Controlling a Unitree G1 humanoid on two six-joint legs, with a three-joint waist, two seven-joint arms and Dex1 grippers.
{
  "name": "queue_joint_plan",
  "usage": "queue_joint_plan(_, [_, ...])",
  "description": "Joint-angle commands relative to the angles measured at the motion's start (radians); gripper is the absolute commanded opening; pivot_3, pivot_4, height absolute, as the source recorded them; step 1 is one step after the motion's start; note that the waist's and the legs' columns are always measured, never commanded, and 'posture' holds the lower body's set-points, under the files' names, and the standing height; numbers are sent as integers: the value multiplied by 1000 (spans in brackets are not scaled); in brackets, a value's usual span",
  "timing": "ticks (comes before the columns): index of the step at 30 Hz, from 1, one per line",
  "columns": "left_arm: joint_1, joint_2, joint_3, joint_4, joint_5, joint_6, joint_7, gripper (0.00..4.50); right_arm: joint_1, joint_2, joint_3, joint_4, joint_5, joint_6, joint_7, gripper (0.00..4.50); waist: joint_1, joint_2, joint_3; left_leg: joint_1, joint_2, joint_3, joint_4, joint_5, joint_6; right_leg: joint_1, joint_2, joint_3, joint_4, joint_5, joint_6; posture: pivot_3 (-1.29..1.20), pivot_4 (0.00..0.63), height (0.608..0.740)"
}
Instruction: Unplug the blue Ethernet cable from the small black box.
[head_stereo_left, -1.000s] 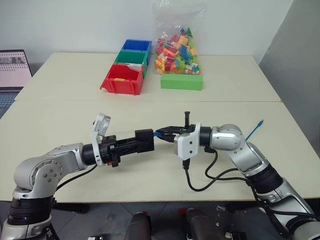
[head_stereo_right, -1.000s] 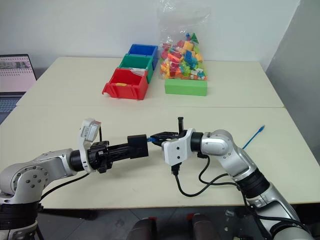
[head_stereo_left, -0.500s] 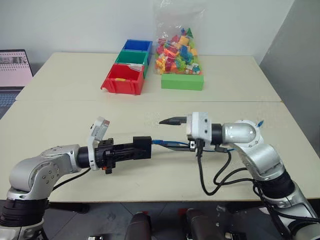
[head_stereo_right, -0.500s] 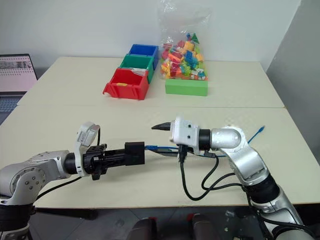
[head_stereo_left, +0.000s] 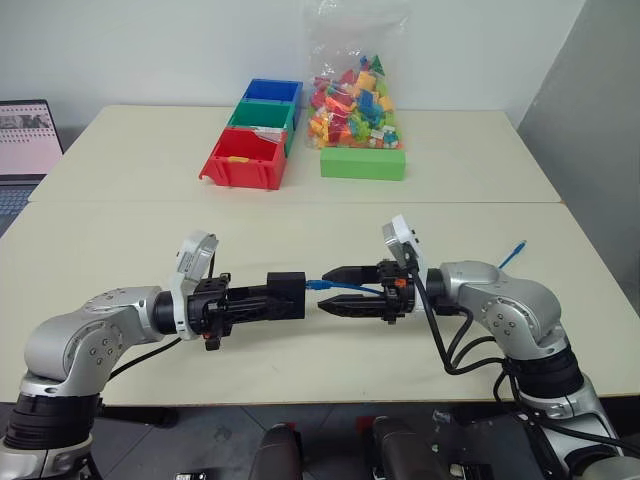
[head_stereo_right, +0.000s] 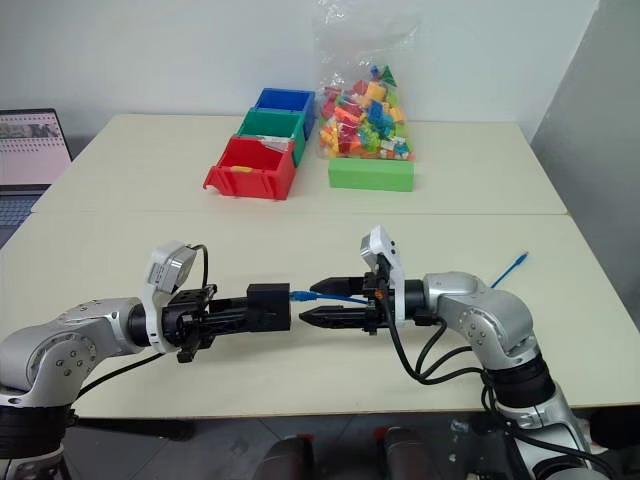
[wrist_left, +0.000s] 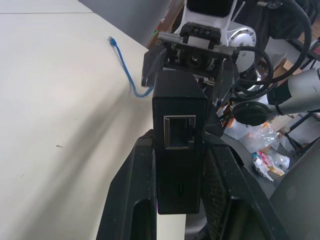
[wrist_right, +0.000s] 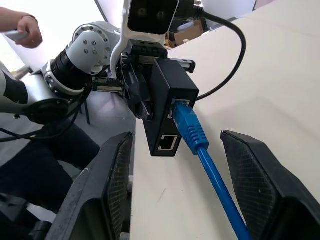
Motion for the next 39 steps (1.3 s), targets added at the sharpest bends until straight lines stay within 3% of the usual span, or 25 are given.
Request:
queue_joint_plan(1, [-11, 3, 20, -21, -13, -21, -19, 800, -31, 22, -20, 4, 43, 24, -10, 2965, -1, 0, 0, 0, 0, 0, 0, 0, 0, 0, 0, 0, 0, 0, 0, 0, 150, 740])
queue_joint_plan(16, [2, 0, 16, -32, -5, -36, -16, 800, -68, 80, -48, 57, 90, 72, -59, 2965, -3, 0, 0, 0, 0, 0, 0, 0, 0, 0, 0, 0, 0, 0, 0, 0, 150, 740])
queue_joint_plan(31, [3, -7, 17, -31, -1, -42, -5, 800, -67, 65, -35, 56, 75, 72, -42, 2965, -3, 0, 0, 0, 0, 0, 0, 0, 0, 0, 0, 0, 0, 0, 0, 0, 150, 740])
queue_joint_plan(39, [5, -8, 16, -36, 0, -43, -1, 800, -71, 61, -26, 58, 66, 68, -34, 1357, -3, 0, 0, 0, 0, 0, 0, 0, 0, 0, 0, 0, -1, 0, 0, 0, 150, 740])
